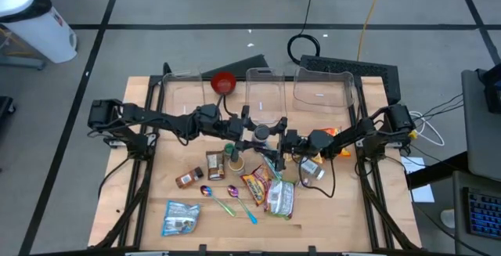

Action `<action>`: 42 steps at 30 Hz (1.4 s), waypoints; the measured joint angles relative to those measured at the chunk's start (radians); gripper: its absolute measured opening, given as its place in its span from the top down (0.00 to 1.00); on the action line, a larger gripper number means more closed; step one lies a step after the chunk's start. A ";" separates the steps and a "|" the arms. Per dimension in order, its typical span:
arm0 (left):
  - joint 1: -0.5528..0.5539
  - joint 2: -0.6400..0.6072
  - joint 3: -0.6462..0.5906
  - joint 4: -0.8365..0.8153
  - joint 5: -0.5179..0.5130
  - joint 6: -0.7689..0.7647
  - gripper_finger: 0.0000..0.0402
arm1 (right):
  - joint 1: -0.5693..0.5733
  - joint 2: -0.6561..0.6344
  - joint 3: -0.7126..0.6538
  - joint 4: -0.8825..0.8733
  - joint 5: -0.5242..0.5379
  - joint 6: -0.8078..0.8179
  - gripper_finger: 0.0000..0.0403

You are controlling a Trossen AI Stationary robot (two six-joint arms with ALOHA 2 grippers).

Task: Pick & Place Food Item
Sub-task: Put the violet seasoning bottle into the left transparent bin

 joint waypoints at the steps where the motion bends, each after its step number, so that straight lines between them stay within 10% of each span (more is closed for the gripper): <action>1: 0.000 0.000 0.000 0.000 0.000 0.000 0.55 | 0.000 0.000 0.000 0.000 0.000 0.000 0.28; 15: 0.000 0.000 0.000 -0.002 0.000 -0.003 0.49 | 0.000 0.000 0.000 0.000 0.000 0.000 0.53; 36: 0.007 -0.035 0.001 -0.025 -0.014 0.031 0.34 | 0.000 0.000 0.000 -0.001 0.000 0.005 0.50; 42: 0.016 -0.074 0.112 -0.318 -0.054 0.055 0.34 | -0.006 0.000 -0.001 0.000 0.006 0.024 0.51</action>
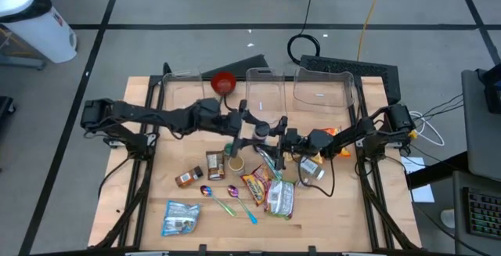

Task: Pick & Place Food Item
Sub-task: Put the violet seasoning bottle into the left transparent bin

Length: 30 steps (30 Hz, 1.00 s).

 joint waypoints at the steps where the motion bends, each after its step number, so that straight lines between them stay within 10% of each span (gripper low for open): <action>1: 0.000 0.000 0.034 -0.068 -0.003 0.018 0.34 | -0.002 0.000 0.000 -0.004 -0.002 0.006 0.51; 18: 0.003 0.033 0.570 -0.870 -0.095 0.191 0.36 | -0.012 0.000 0.000 -0.077 -0.012 0.071 0.51; 30: 0.003 0.152 0.711 -1.056 0.000 0.158 0.38 | -0.011 0.002 0.000 -0.124 -0.014 0.078 0.51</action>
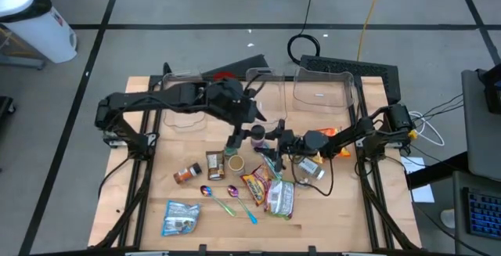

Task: Pick & Place Food Item
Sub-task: Put the violet seasoning bottle into the left transparent bin

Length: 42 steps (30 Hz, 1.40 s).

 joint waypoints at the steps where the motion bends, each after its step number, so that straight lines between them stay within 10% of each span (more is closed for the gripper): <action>1: 0.000 0.006 0.004 -0.004 0.008 -0.001 0.38 | 0.000 0.000 0.001 -0.006 -0.002 0.004 0.51; 42: 0.022 0.012 0.009 -0.049 -0.074 -0.204 0.48 | -0.002 -0.003 0.003 0.000 0.005 0.010 0.51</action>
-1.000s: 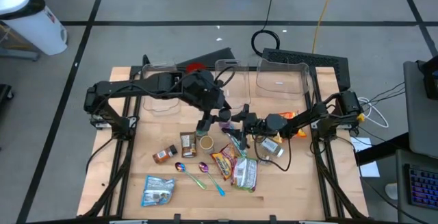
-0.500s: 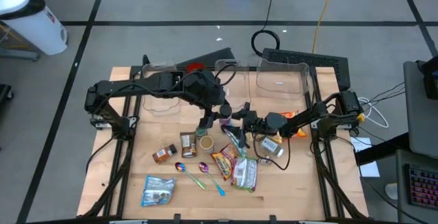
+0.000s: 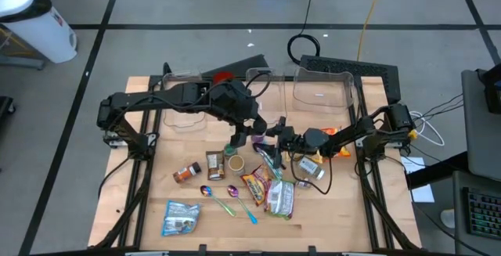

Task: Pick & Place Food Item
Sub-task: Put the violet seasoning bottle into the left transparent bin

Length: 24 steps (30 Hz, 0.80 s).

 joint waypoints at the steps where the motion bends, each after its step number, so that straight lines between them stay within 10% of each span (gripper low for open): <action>1: 0.000 0.000 0.000 0.000 -0.001 0.000 0.48 | 0.000 0.000 0.000 0.000 0.000 0.000 0.51; 24: -0.019 0.000 0.000 -0.015 -0.081 -0.013 0.48 | -0.013 -0.014 -0.001 -0.020 -0.001 -0.021 0.35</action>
